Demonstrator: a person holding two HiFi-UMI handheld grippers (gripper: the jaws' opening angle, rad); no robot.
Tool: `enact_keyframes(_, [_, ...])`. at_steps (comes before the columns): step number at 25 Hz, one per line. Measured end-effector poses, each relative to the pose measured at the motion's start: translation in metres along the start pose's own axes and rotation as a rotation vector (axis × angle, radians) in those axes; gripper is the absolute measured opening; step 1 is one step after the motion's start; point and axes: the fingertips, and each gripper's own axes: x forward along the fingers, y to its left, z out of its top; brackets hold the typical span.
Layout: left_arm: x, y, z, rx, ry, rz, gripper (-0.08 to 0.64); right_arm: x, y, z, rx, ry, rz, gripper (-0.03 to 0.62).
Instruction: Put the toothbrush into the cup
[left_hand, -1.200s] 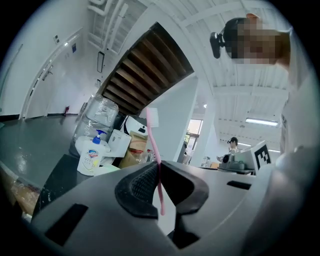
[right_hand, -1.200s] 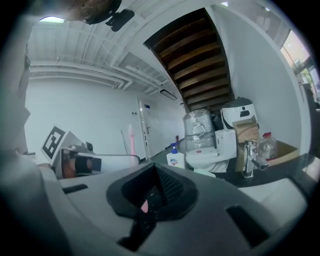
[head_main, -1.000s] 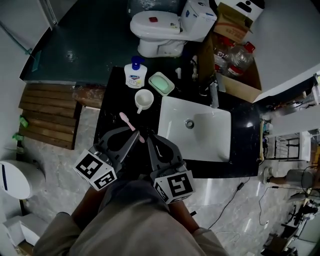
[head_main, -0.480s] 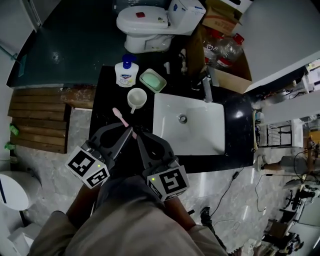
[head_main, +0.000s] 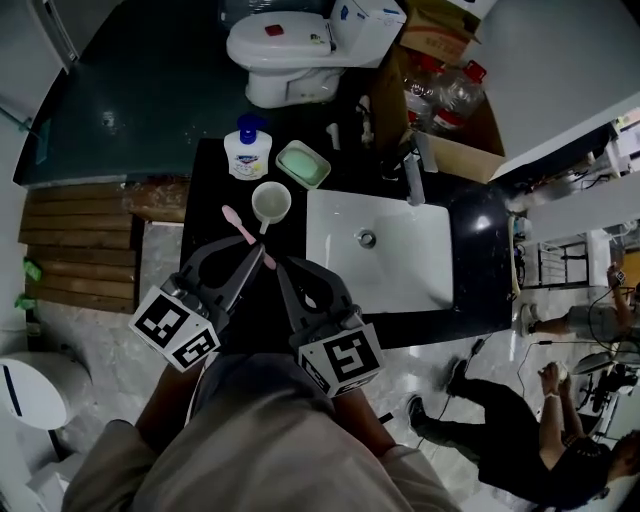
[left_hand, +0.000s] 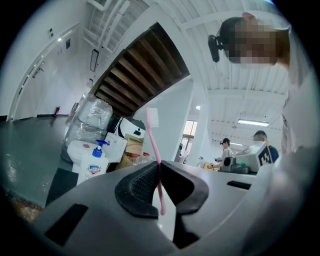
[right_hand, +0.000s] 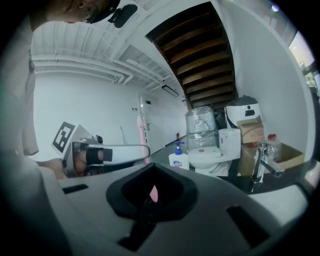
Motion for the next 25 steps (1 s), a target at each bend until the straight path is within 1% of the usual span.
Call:
enact_keyframes(4, [0.004,0.007,0.002,0.01,0.006,0.014,0.023,0.005,-0.002,-0.002,0.011,0.001,0.011,0.006])
enact_keyframes(11, [0.025,0.011,0.003,0.007,0.007,0.008,0.023,0.005,-0.022,0.001,0.017,0.008,-0.007,0.006])
enact_keyframes(19, [0.04,0.021,0.005,0.015,0.017,0.031,0.023,0.011,-0.032,-0.002,0.039,0.01,0.012,0.006])
enact_keyframes(25, [0.048,0.025,0.005,0.016,0.025,0.039,0.023,0.01,-0.039,-0.003,0.054,0.019,0.01,0.006])
